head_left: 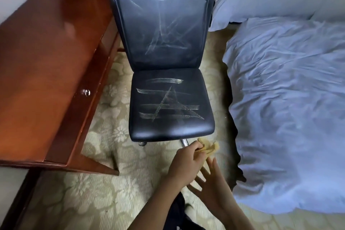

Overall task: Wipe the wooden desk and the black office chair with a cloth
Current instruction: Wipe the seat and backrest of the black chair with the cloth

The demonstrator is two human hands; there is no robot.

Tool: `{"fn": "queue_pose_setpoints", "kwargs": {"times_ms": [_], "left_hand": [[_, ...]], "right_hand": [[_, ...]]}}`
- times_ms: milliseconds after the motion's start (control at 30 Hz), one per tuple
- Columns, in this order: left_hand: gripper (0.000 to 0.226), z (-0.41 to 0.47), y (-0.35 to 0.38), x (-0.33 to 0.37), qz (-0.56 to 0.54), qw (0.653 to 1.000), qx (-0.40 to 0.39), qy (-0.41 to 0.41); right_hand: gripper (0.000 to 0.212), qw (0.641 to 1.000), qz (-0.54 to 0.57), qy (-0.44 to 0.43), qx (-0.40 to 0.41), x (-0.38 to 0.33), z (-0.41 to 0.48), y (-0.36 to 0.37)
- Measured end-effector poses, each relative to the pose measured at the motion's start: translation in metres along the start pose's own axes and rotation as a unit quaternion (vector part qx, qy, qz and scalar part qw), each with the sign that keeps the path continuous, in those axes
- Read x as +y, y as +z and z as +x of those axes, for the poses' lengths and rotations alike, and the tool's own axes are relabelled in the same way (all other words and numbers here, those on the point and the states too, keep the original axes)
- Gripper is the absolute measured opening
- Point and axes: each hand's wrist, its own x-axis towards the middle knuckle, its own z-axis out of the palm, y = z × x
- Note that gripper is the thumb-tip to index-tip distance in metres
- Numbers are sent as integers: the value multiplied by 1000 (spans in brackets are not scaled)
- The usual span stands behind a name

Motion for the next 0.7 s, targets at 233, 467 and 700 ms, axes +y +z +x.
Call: {"fn": "queue_pose_setpoints", "kwargs": {"times_ms": [233,467,700], "left_hand": [[20,50,-8,-10,-22,999,-36,-12],[26,93,-3,-9,35,996,-15,-85],[33,152,31,-14,-81,972,88,-201]], "right_hand": [[47,995,49,72,37,-37,51,13],[46,987,-47,130,76,-79,93,1],[35,972,-204,34,109,-158,160,-55]]}}
